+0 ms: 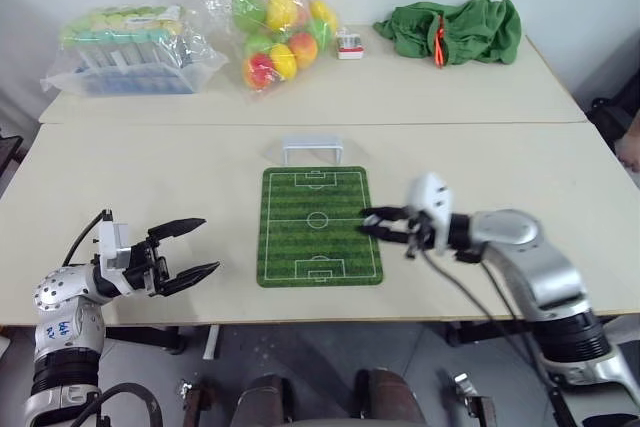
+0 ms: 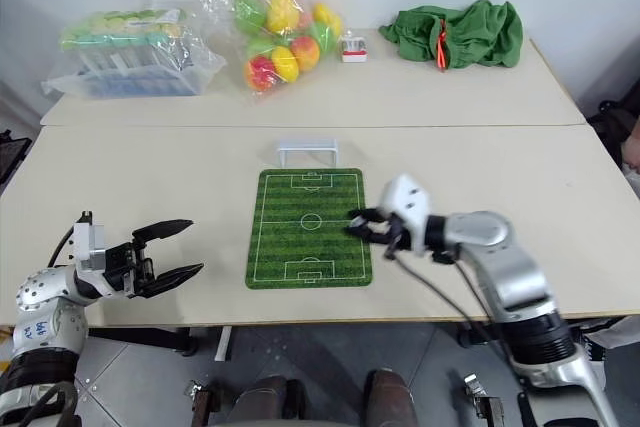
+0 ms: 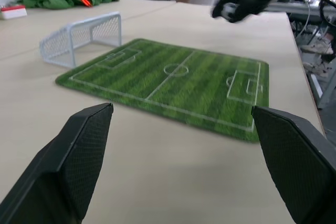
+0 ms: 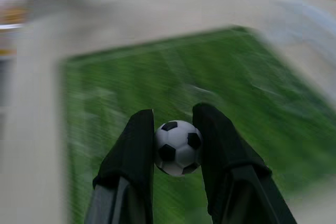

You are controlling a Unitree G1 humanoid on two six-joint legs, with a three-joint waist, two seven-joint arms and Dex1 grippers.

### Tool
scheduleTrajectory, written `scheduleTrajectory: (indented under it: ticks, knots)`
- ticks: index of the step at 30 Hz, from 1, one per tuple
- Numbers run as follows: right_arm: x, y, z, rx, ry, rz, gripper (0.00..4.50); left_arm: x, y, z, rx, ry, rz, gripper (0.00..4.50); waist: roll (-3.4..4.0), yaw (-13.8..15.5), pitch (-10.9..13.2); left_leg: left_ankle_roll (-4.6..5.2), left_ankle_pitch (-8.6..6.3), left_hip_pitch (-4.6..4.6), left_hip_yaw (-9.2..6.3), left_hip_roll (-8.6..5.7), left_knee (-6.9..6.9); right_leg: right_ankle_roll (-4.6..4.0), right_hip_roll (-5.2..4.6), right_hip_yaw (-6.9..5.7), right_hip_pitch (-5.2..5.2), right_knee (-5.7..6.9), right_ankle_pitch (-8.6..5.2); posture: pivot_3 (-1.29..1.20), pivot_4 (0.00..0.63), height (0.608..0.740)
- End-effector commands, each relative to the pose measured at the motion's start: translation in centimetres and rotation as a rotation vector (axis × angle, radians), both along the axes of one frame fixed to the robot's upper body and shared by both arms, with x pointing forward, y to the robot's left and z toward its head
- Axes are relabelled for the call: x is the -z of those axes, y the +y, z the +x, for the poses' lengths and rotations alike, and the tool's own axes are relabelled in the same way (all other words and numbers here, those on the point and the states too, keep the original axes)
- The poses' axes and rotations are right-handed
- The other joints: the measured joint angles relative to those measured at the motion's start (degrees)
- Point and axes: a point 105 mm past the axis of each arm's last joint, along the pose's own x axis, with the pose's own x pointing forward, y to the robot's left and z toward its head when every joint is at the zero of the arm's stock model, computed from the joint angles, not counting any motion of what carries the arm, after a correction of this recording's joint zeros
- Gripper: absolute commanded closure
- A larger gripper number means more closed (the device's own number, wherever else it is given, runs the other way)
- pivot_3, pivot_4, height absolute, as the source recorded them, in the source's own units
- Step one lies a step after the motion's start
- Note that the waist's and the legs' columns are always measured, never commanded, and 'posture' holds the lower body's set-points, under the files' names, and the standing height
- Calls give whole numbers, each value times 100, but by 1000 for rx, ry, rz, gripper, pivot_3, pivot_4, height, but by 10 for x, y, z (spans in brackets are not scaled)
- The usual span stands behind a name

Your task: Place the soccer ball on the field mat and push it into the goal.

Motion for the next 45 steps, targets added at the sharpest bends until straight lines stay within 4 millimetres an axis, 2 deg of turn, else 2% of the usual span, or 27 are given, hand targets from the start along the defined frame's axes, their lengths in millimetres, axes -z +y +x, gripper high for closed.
scheduleTrajectory:
  ticks: [1, 4, 8, 11, 20, 25, 26, 28, 41, 45]
  knots:
    - [4, 25, 0, -67, -59, -47, 3650, -5, 0, 3, 19, -43, 25, 0, -2, 0, 0, 3, -1, -1, -2, -7, 1, 0, -4, 0, 0, 1, 0, 0, 150, 740]
    - [14, 39, 4, -79, -58, -73, 3650, -8, 0, 4, 17, -62, 19, 0, -8, -30, -3, 4, -1, -2, -4, -10, 1, 1, -5, -3, 0, 1, 1, 0, 150, 740]
    - [28, 47, 4, -129, -54, -111, 3650, -5, 7, -6, -5, -57, 32, 0, -8, -47, -3, 2, -1, -2, -12, -8, -4, 1, -3, -15, 0, 2, 1, 0, 150, 740]
    - [33, 47, 5, -144, -43, -123, 3650, -3, 7, -14, -23, -55, 32, 0, -9, -87, -2, 2, -2, -1, -11, -8, -8, 1, -3, -17, -1, 0, 1, 0, 150, 740]
    - [39, 39, 8, -145, -22, -143, 3650, -3, 6, -14, -60, -53, 21, 0, -9, -46, -3, 1, -1, 0, -13, -4, 0, 1, -5, -16, 5, 2, 1, 0, 150, 740]
    - [38, 38, 7, -154, -21, -141, 1914, -4, 5, -10, -70, -57, 19, 0, -9, -46, -3, 1, -1, 0, -14, -4, 0, 1, -4, -16, 5, 2, 1, 0, 150, 740]
    - [37, 39, 6, -156, -22, -139, 1725, -4, 4, -9, -72, -58, 19, 0, -9, -46, -2, 1, -1, 0, -14, -4, 0, 1, -4, -17, 5, 2, 1, 0, 150, 740]
    - [36, 39, 6, -160, -27, -136, 1047, -5, 4, -8, -75, -61, 18, 0, -9, -46, -2, 1, -1, 0, -14, -3, 0, 1, -3, -18, 5, 2, 1, 0, 150, 740]
    - [34, 39, 9, -159, -42, -138, 1047, -6, 3, -2, -90, -71, 19, 0, -9, -46, -2, 1, -1, 0, -13, -3, 0, 1, -3, -17, 5, 2, 1, 0, 150, 740]
    - [17, 44, 8, -176, -91, -99, 1047, -7, 3, -1, -90, -76, 21, 0, -9, -46, -2, 1, -1, 0, -13, -3, 0, 1, -3, -17, 4, 2, 1, 0, 150, 740]
